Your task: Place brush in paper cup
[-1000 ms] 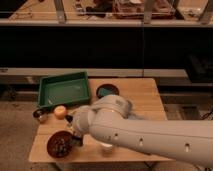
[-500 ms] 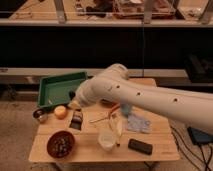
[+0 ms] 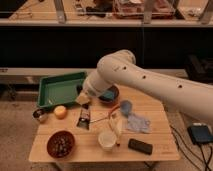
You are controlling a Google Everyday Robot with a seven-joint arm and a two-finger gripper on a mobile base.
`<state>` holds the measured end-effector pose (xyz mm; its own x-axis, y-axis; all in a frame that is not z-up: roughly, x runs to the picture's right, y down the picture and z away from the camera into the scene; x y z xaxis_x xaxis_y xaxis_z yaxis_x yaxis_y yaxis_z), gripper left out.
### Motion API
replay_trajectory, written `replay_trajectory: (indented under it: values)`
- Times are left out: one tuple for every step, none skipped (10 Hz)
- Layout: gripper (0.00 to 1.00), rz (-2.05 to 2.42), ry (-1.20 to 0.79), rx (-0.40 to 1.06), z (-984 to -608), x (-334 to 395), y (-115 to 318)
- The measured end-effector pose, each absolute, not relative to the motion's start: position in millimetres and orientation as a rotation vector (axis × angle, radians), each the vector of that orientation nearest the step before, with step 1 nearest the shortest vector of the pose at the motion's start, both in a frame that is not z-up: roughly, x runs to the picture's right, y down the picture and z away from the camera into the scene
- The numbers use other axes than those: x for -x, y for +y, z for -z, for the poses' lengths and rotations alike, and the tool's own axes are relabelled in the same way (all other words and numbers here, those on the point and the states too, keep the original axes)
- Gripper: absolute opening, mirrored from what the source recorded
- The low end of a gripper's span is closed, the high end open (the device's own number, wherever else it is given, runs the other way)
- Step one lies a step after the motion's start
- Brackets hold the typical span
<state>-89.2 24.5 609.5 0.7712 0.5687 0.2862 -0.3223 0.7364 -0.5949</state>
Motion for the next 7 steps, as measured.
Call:
replay_trajectory:
  values:
    - [0.00, -0.538, -0.475, 0.561, -603.2, 72.6, 27.7]
    - [0.00, -0.562, -0.484, 0.570, -600.9, 64.2, 29.5]
    - [0.00, -0.583, -0.491, 0.570, -599.3, 56.5, 30.3]
    - [0.00, -0.597, -0.489, 0.567, -597.4, 49.5, 30.6]
    - [0.00, -0.607, -0.488, 0.565, -596.5, 43.1, 30.7]
    - [0.00, -0.617, -0.486, 0.562, -596.4, 37.1, 30.7]
    - [0.00, -0.623, -0.485, 0.559, -595.5, 34.4, 30.2]
